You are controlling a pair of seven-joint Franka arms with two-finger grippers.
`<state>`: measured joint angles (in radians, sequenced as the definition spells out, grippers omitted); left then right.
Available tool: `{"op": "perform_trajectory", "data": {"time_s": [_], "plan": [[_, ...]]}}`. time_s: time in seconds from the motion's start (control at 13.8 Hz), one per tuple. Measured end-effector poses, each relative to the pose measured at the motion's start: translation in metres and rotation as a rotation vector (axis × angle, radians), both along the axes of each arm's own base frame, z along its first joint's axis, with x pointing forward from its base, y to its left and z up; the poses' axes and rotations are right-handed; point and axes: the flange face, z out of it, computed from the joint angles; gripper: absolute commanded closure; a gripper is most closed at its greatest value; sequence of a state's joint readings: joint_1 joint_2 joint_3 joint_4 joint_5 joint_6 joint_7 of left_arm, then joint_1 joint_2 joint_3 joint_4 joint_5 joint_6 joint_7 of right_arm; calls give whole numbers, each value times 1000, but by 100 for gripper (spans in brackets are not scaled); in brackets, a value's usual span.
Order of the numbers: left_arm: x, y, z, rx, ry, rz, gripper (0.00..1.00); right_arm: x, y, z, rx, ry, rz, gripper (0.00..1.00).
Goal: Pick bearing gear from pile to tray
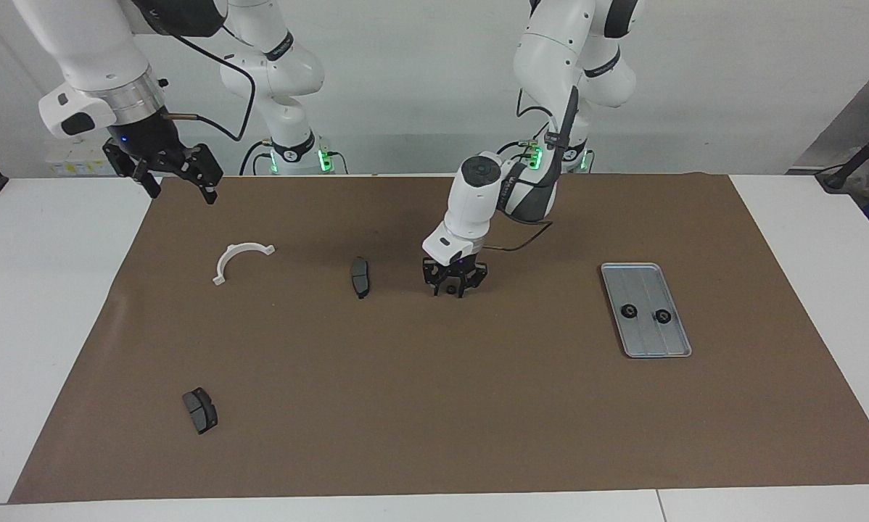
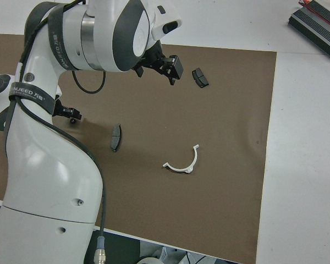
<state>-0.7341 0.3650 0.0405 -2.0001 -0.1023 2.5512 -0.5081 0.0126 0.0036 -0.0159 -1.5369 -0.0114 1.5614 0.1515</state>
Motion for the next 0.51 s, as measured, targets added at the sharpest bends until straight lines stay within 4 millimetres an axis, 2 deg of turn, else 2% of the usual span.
{"op": "perform_trajectory", "data": {"time_s": [0.22, 0.51], "plan": [[-2, 2, 0, 2, 2, -1, 57, -3, 14, -4, -1, 44, 25, 0], [-8, 4, 0, 11, 9, -11, 69, -5, 15, -7, -1, 60, 27, 0]]}}
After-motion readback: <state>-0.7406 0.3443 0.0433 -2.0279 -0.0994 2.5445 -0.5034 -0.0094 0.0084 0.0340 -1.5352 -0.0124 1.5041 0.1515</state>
